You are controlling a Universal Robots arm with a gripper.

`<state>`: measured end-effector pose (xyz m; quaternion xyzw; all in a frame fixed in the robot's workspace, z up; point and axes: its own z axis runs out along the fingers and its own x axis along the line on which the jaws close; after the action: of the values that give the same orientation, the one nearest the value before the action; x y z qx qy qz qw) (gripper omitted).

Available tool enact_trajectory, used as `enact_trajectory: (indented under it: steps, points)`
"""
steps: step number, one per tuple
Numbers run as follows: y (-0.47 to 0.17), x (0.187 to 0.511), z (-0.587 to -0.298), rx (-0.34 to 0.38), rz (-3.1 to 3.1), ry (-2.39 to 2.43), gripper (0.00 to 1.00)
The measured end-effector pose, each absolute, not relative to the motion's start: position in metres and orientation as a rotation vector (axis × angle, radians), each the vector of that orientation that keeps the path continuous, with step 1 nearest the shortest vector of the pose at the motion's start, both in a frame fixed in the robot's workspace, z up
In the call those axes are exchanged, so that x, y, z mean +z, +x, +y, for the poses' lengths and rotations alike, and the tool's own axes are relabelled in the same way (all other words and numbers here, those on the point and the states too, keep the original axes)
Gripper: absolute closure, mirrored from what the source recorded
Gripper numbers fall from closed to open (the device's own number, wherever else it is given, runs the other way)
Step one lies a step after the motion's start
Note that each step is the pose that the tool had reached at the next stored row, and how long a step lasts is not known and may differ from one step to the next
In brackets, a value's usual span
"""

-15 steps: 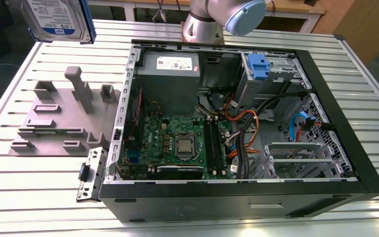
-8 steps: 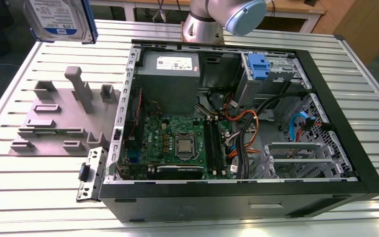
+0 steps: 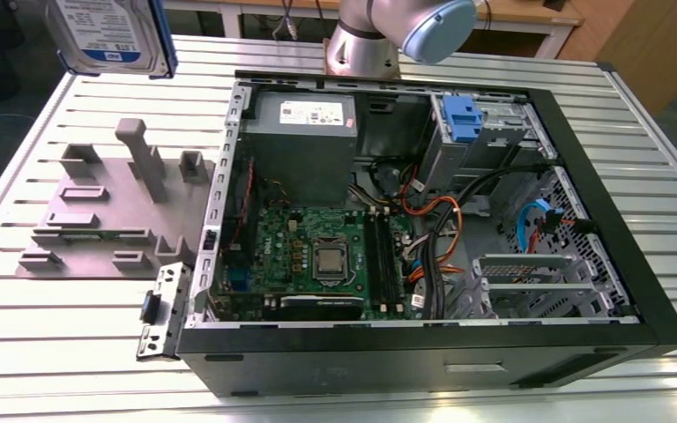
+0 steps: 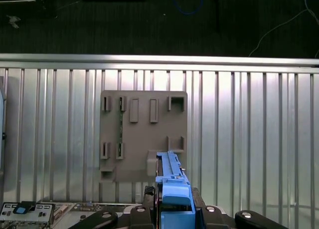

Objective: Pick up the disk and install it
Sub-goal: 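Pick up the disk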

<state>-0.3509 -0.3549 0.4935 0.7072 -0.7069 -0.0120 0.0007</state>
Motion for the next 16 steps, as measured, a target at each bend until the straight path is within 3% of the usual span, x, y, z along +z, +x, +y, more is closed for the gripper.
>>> enact_trajectory:
  steps: [16]
  points:
    - [-0.3477, 0.4935, -0.3548, -0.038, -2.220, 2.221, 0.64]
